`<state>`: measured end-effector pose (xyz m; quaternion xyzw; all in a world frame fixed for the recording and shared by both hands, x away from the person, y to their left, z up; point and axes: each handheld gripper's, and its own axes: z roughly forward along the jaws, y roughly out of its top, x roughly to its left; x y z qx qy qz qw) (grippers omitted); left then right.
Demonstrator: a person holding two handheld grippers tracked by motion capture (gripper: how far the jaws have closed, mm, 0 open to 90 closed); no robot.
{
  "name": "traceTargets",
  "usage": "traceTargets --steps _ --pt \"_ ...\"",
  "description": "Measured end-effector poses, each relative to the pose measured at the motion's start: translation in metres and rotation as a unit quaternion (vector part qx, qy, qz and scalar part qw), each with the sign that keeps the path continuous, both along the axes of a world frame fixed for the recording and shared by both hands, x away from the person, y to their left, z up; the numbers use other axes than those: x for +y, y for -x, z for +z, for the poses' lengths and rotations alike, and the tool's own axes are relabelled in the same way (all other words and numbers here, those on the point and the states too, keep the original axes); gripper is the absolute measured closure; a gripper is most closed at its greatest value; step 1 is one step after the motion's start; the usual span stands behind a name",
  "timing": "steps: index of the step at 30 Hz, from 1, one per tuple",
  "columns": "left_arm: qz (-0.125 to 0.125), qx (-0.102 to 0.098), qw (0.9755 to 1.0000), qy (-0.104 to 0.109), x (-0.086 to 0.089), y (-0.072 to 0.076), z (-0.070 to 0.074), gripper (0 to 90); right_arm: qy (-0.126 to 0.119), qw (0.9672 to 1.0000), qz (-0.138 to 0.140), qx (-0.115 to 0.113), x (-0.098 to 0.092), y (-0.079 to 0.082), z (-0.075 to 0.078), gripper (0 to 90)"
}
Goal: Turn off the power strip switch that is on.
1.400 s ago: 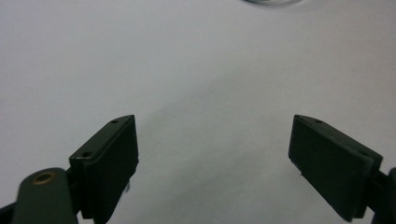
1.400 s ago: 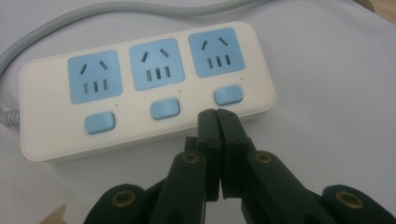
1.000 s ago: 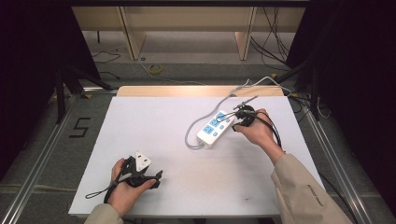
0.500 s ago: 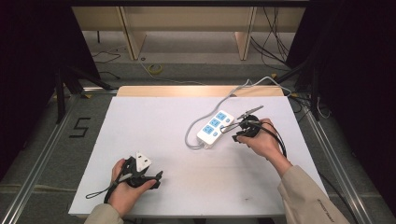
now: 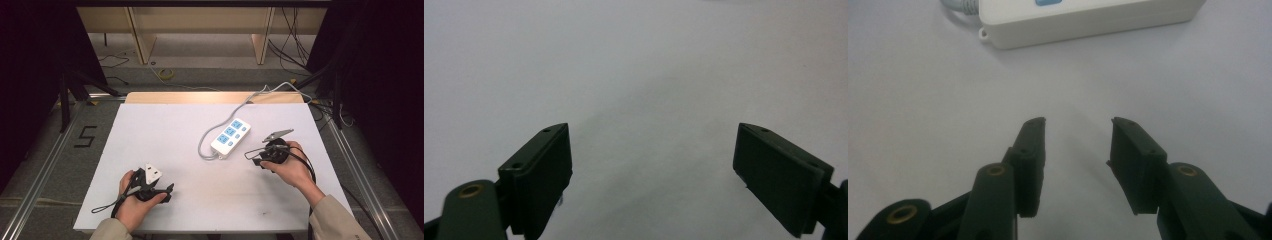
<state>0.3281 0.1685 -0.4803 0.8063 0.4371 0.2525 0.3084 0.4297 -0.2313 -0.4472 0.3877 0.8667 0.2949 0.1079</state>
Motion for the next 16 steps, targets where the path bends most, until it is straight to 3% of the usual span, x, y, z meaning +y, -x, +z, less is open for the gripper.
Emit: traceTargets --steps 8,16 --pt "-0.001 0.004 1.0000 -0.002 0.000 0.000 -0.002 15.5 -0.015 0.9996 0.016 -0.015 -0.006 0.026 -0.007 56.2" --pt "0.004 0.009 0.9999 -0.002 0.002 -0.002 -0.004 15.5 -0.029 0.9990 0.021 -0.026 -0.008 0.038 -0.006 53.3"
